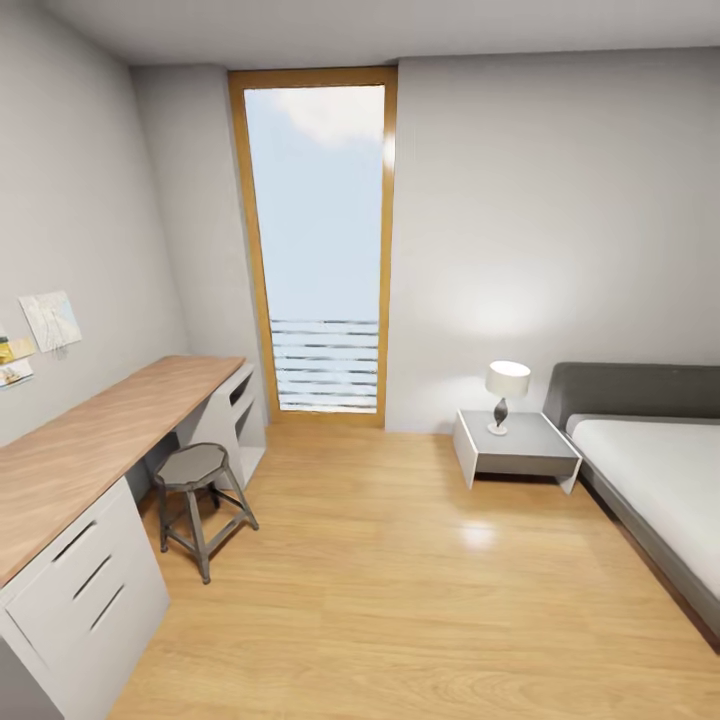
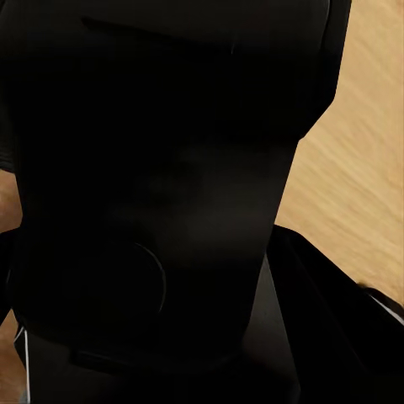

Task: Attach the digital camera to the camera tripod in the bedroom.

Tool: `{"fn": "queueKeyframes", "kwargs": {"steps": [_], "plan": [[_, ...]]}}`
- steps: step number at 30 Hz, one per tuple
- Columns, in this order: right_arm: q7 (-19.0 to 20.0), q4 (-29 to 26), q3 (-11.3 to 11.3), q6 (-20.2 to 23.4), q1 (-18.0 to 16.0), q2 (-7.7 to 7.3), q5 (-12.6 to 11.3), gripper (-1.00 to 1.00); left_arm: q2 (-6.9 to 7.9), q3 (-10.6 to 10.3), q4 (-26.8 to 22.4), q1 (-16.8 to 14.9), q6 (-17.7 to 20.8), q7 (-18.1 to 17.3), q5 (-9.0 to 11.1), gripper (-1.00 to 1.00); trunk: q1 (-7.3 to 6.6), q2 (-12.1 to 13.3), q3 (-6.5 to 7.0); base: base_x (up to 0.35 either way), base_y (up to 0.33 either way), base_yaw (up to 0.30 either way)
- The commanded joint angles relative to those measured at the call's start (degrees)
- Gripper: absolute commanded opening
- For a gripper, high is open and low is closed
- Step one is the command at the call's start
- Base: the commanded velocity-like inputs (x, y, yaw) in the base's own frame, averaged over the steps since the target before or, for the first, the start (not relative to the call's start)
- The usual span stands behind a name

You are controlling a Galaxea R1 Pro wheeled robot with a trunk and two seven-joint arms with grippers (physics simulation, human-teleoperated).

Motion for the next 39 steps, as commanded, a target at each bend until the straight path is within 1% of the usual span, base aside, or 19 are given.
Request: {"fn": "queueKeyframes", "kwargs": {"steps": [1,7,10,13,14,18,27,39], "plan": [[0.11,0.20,-0.49,-0.24,-0.09,-0.03,0.57,1.00,-0.01,-0.50,-0.01,-0.04,-0.14,0.16,0.28,-1.00,-0.20,0.33,0.08,0.000,0.000,0.000],[0.14,0.19,-0.47,0.80,-0.08,-0.08,0.57,1.00,0.07,-0.50,-0.01,-0.04,-0.13,-0.06,0.28,-1.00,-1.52,2.73,1.16,0.000,0.000,0.000],[0.12,0.19,-0.44,1.01,-0.08,-0.10,0.57,1.00,0.19,-0.50,-0.01,-0.04,-0.13,-0.98,0.35,-1.00,-2.18,3.94,1.70,0.000,0.000,0.000],[0.02,0.19,-0.42,1.15,-0.08,-0.10,0.57,1.00,0.46,-0.46,0.04,-0.04,-0.13,-3.54,0.49,-1.00,-2.84,5.14,2.24,0.000,0.000,0.000],[-0.02,0.19,-0.41,1.18,-0.08,-0.10,0.58,1.00,0.62,-0.46,0.05,-0.04,-0.10,-4.92,0.54,-1.00,-3.06,5.54,2.42,0.000,0.000,0.000],[-0.12,0.19,-0.42,1.05,-0.08,-0.09,0.73,1.00,1.13,-0.47,0.07,-0.04,0.07,-7.17,0.61,-1.00,-3.94,7.14,3.13,0.000,0.000,0.000],[-0.12,0.19,-0.35,0.98,-0.08,-0.15,0.90,1.00,1.11,-0.50,0.07,-0.04,0.04,-7.55,0.63,-1.00,-5.92,10.75,4.75,0.000,0.000,0.000],[-0.09,0.19,-0.34,0.97,-0.08,-0.16,0.92,1.00,1.20,-0.45,0.07,-0.04,-0.13,-7.57,0.70,-1.00,-5.95,10.81,4.77,0.000,0.000,0.000]]}}
